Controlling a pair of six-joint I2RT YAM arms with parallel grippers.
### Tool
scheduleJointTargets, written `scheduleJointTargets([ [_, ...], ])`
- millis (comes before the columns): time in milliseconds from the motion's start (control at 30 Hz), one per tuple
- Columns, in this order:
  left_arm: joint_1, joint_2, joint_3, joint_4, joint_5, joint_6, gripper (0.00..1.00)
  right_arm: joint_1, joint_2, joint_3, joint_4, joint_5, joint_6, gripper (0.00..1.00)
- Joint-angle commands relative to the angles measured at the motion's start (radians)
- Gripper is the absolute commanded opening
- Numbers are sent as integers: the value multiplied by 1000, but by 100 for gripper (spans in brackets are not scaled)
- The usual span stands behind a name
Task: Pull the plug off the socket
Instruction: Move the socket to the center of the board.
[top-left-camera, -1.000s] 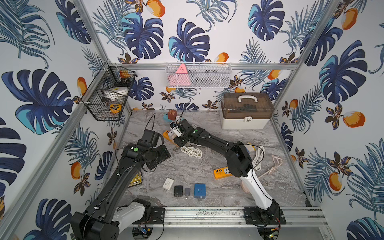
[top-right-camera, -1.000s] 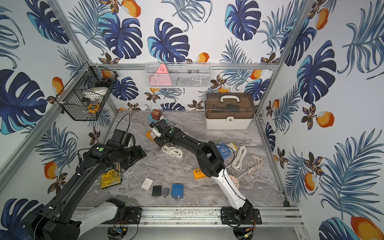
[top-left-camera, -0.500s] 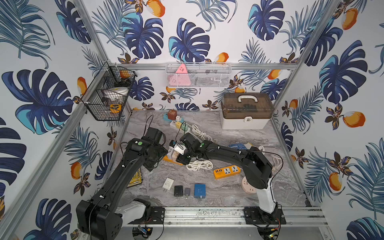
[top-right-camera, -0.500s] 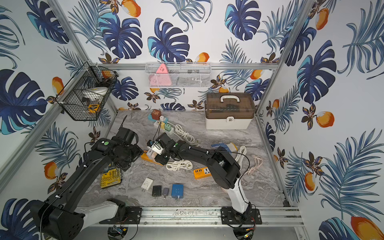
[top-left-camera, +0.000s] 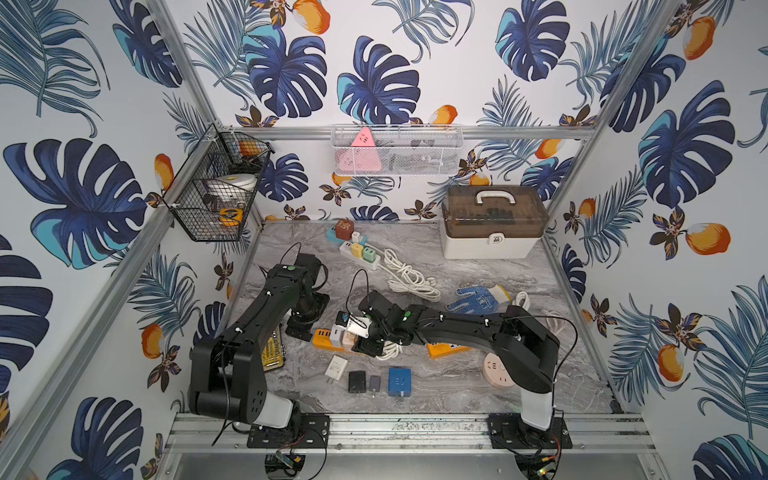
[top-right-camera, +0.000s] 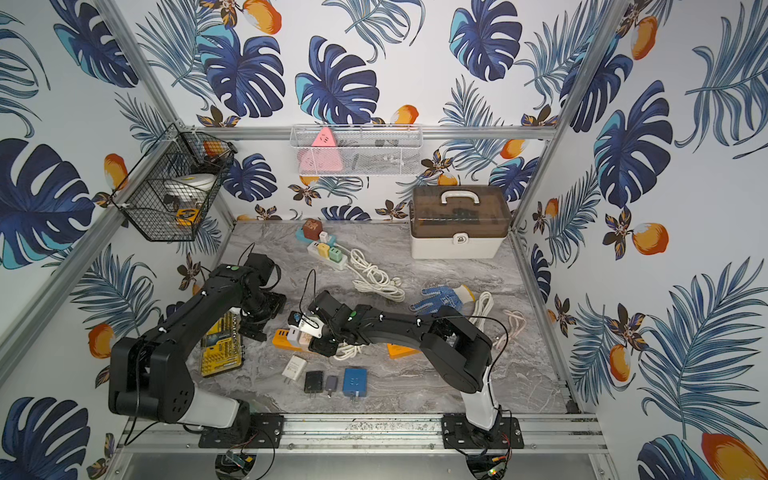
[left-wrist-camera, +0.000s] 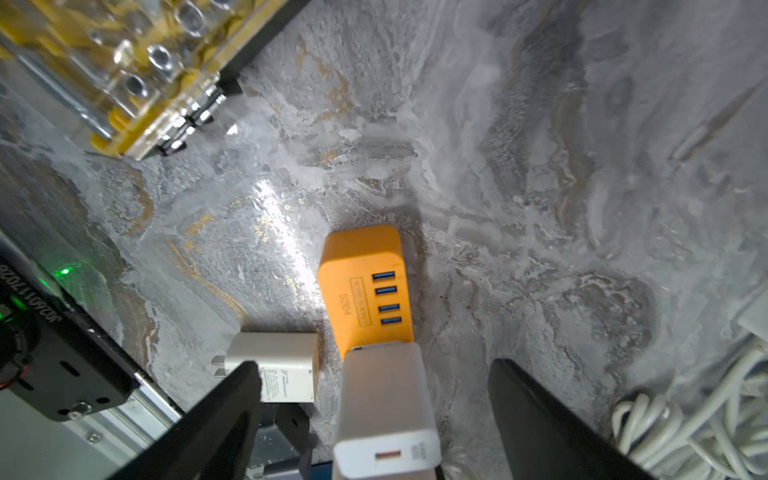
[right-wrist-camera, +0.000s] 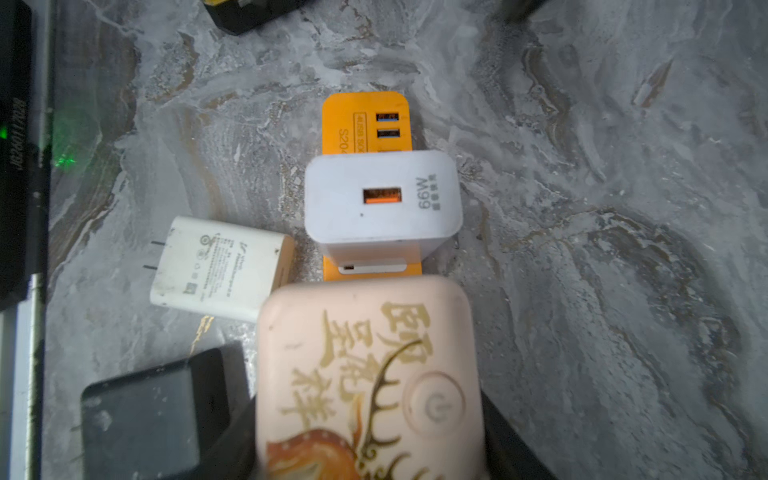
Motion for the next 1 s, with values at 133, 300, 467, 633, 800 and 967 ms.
scheduleJointTargets([
  [133, 34, 79, -53, 57, 100, -75, 90, 26, 3, -9, 33, 26, -20, 35],
  [300, 42, 77, -72, 39, 84, -78, 88, 31, 7, -6, 33, 36, -28, 35],
  [467, 44, 118, -109, 89, 125, -81, 86, 32, 7, -9, 31, 38, -30, 35],
  [633, 49, 129, -160, 137, 140, -108, 82, 35, 9, -7, 30, 34, -29, 35],
  [800, 49, 151, -169, 129, 118, -95, 70, 40, 5, 4, 24, 26, -18, 35],
  [967, 50, 143, -197, 145, 102, -107, 59, 41, -9, 19, 12, 5, -8, 33],
])
